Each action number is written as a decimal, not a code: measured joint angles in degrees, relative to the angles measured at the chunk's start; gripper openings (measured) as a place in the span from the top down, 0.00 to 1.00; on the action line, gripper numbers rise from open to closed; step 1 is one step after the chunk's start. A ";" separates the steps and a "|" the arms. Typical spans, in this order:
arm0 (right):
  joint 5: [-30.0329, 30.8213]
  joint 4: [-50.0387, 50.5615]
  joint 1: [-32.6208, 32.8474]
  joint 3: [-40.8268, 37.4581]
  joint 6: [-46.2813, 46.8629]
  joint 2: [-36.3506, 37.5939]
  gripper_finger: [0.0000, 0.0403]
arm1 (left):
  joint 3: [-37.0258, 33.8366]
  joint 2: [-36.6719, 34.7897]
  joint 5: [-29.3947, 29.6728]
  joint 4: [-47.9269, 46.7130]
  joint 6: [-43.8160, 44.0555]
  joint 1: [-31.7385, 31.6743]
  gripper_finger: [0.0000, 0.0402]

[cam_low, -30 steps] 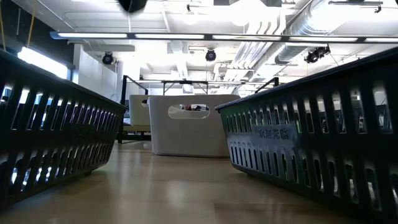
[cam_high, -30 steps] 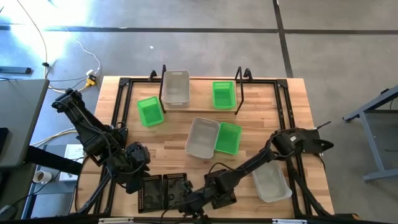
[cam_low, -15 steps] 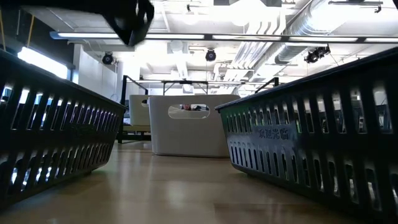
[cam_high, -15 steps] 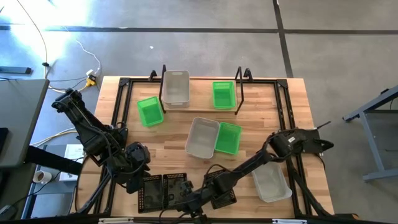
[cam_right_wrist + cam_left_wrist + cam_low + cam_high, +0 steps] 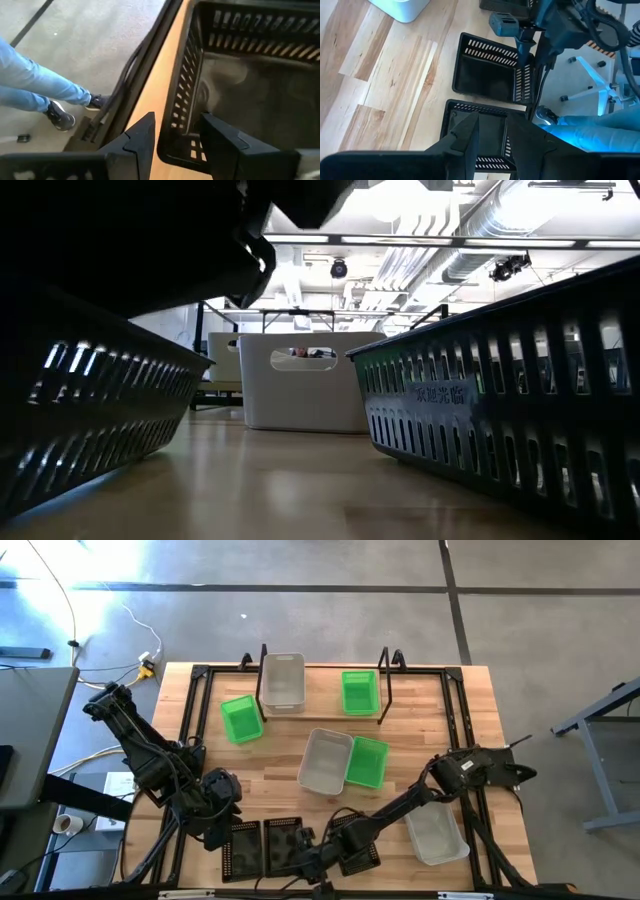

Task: Stack baskets on shelf by color
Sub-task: Put the middle black bin on the shelf

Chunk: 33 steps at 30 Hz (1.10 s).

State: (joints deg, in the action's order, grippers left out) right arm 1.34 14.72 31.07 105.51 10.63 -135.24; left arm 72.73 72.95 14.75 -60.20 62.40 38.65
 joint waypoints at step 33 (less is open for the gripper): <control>3.20 18.95 -1.01 10.38 9.03 0.02 1.00 | 0.00 0.00 0.03 -0.01 -1.05 -0.02 0.77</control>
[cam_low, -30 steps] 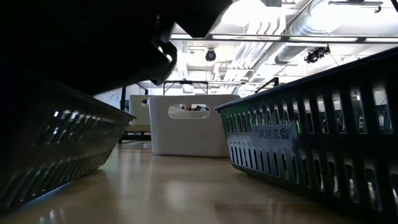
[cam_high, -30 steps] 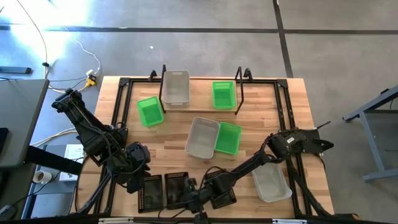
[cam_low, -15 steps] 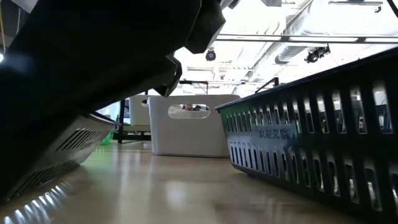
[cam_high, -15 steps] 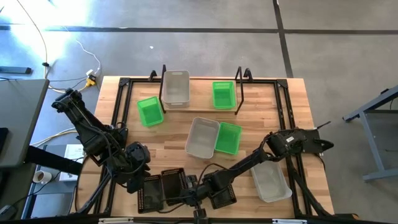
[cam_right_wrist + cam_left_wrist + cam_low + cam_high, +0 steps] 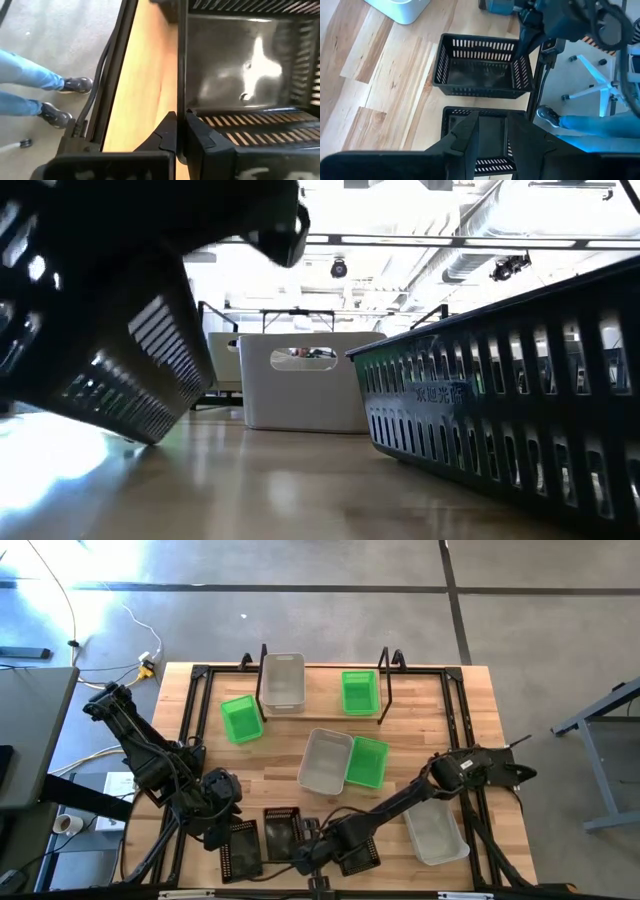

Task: Stack baskets on shelf by color
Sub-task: Put the middle black bin on the shelf

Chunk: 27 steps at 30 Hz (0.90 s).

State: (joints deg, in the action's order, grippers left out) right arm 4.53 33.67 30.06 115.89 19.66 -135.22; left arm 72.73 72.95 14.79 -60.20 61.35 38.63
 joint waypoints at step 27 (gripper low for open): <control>20.20 25.71 0.53 19.12 8.14 0.54 1.00 | 0.00 0.00 2.35 0.04 -11.70 -0.02 0.77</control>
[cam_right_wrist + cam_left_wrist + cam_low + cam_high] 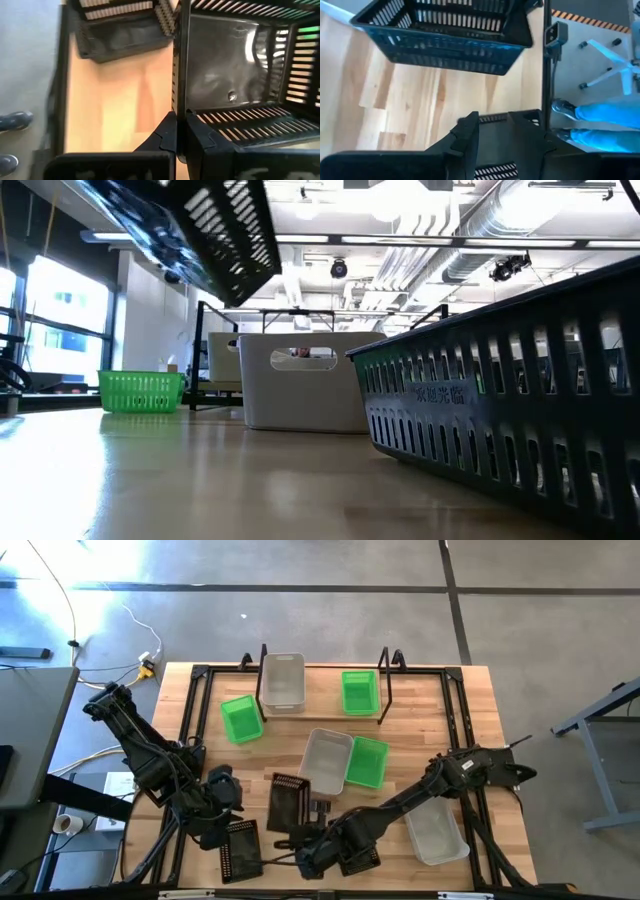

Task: Stack baskets on shelf by color
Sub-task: Put the middle black bin on the shelf

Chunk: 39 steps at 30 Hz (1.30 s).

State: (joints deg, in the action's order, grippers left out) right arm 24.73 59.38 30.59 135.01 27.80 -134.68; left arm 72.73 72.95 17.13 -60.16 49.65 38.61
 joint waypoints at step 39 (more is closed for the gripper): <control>1.27 29.94 -24.42 -0.52 -29.89 10.50 1.00 | 0.02 -6.54 15.29 0.05 -22.98 -27.33 0.77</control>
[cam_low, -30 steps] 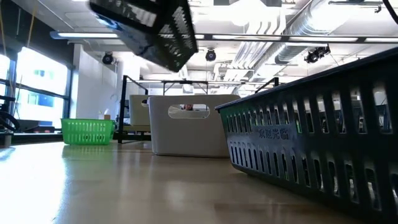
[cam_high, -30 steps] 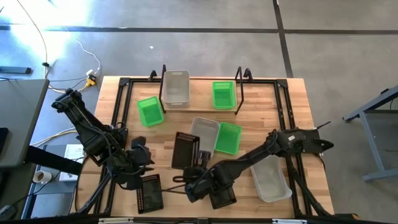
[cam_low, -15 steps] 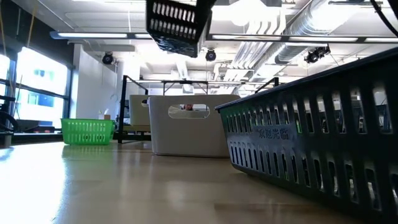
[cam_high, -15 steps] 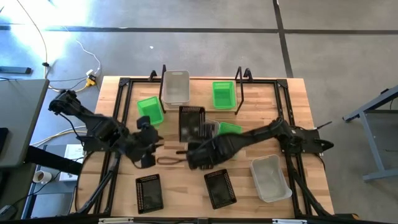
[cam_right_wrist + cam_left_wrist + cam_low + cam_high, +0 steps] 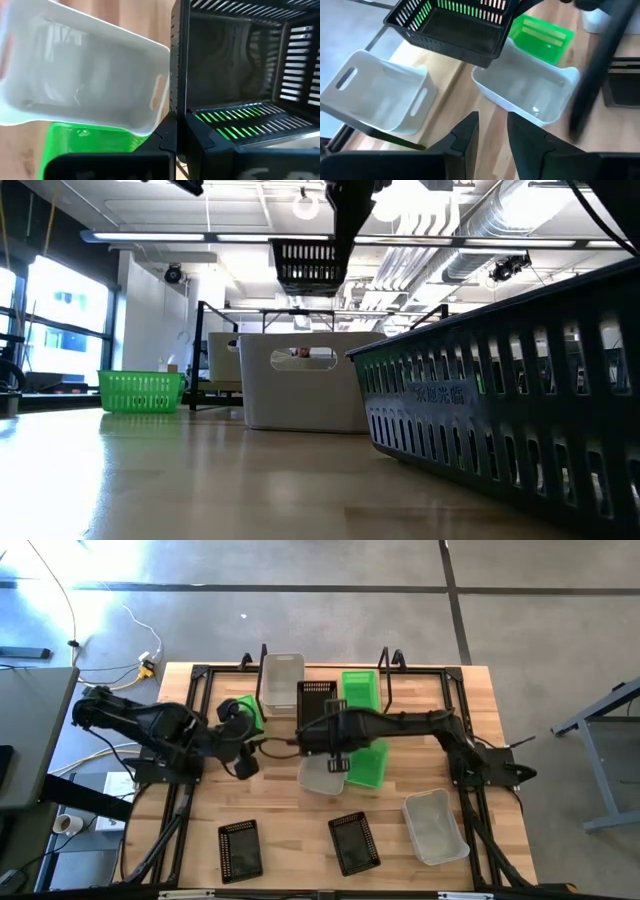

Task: Stack baskets on shelf by color
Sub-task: Put the middle black bin on the shelf

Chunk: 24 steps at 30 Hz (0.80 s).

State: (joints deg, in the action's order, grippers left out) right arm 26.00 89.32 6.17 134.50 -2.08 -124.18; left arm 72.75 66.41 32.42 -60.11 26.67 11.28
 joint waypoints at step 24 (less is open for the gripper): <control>-3.27 -13.08 -4.43 -21.23 -1.85 16.71 1.00 | 0.00 0.11 -0.28 0.00 -1.85 -8.18 0.77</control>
State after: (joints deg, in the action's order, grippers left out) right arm 22.73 76.25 1.74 113.26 -3.93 -107.47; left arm 72.75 66.52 32.14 -60.12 24.82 3.11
